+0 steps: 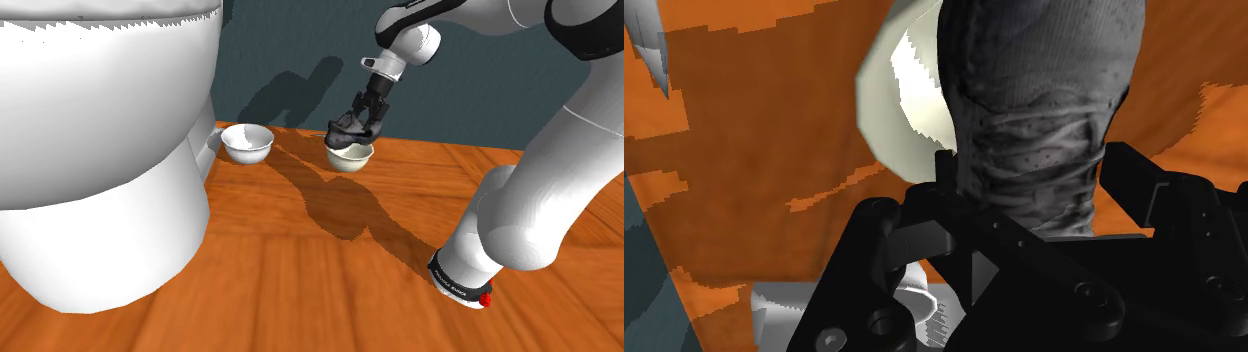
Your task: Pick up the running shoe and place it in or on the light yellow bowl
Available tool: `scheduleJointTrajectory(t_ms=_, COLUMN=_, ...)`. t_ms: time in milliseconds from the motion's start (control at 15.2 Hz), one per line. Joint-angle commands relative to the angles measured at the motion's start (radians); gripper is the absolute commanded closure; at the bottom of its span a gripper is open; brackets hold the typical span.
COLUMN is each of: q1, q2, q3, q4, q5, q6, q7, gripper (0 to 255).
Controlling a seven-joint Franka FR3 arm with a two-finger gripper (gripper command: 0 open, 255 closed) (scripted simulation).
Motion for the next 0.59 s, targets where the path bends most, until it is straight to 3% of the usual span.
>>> scheduleJointTrajectory(t_ms=0, q1=0.001, q2=0.015, q3=-0.002, q4=-0.015, q5=0.013, q6=0.023, q7=-0.016, gripper=255)
scheduleJointTrajectory(t_ms=528, q1=0.001, q2=0.023, q3=-0.003, q4=-0.022, q5=0.020, q6=0.034, q7=-0.025, gripper=255)
